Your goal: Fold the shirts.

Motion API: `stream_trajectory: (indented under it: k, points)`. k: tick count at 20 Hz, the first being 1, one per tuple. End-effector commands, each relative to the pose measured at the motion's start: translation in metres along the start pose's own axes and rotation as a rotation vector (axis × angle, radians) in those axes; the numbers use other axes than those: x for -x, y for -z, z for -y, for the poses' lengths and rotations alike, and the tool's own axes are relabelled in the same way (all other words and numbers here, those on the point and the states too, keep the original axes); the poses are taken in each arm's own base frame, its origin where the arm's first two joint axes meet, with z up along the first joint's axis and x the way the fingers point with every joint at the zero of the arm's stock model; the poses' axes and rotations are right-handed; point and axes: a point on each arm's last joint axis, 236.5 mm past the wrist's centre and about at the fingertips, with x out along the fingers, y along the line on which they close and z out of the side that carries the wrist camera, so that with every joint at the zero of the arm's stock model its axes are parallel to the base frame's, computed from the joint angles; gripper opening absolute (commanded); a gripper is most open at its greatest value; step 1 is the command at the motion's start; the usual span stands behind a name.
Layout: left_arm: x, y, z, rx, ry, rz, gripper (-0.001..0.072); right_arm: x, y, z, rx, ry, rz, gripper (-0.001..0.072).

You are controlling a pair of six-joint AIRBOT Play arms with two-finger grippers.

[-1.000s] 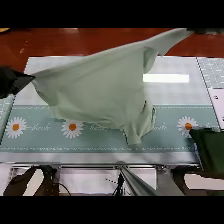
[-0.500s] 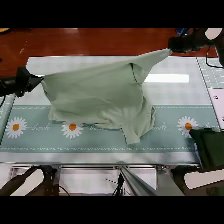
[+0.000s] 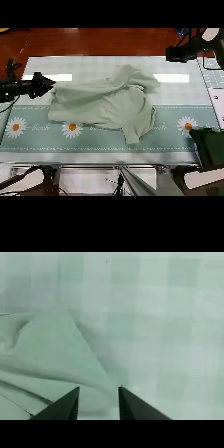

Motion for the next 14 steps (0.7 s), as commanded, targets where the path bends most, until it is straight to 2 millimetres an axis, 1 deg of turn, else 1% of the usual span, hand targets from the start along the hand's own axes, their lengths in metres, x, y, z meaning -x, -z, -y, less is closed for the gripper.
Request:
stream_trajectory:
  k: [1,2,3,4,5,6,7,8,9,10,11,12,14]
  points:
    - [0.03,-0.014,-0.004,-0.088,-0.009,-0.03,0.0499,0.032,0.024,0.027,0.137,0.107,-0.097,0.0443]
    - [0.048,-0.019,-0.018,-0.114,-0.06,-0.048,0.0535,0.047,0.033,0.046,0.165,0.186,-0.138,0.0447]
    - [0.065,-0.018,-0.036,-0.12,-0.125,-0.078,0.0534,0.063,0.038,0.061,0.139,0.225,-0.15,0.0474]
    - [0.082,-0.011,-0.058,-0.094,-0.196,-0.124,0.0534,0.074,0.045,0.069,0.113,0.231,-0.17,0.0495]
    - [0.093,0.0,-0.078,-0.055,-0.249,-0.17,0.0534,0.081,0.057,0.077,0.088,0.234,-0.218,0.0495]
    - [0.101,0.015,-0.094,-0.021,-0.281,-0.22,0.0533,0.083,0.07,0.083,0.057,0.225,-0.266,0.0496]
    - [0.103,0.028,-0.105,0.011,-0.294,-0.256,0.0534,0.081,0.081,0.085,0.024,0.194,-0.298,0.0496]
    - [0.101,0.039,-0.114,0.05,-0.29,-0.276,0.0534,0.076,0.091,0.083,-0.005,0.146,-0.326,0.0496]
    - [0.096,0.051,-0.119,0.073,-0.284,-0.302,0.0536,0.068,0.103,0.077,-0.03,0.075,-0.355,0.0496]
    - [0.09,0.064,-0.125,0.071,-0.276,-0.333,0.0567,0.061,0.114,0.068,-0.052,0.002,-0.38,0.0496]
    - [0.086,0.073,-0.13,0.069,-0.272,-0.349,0.0617,0.053,0.123,0.059,-0.073,-0.07,-0.398,0.0496]
    - [0.081,0.079,-0.135,0.073,-0.273,-0.355,0.0617,0.046,0.128,0.052,-0.091,-0.124,-0.4,0.0496]
    - [0.074,0.085,-0.142,0.06,-0.269,-0.371,0.0617,0.035,0.132,0.043,-0.126,-0.2,-0.382,0.0496]
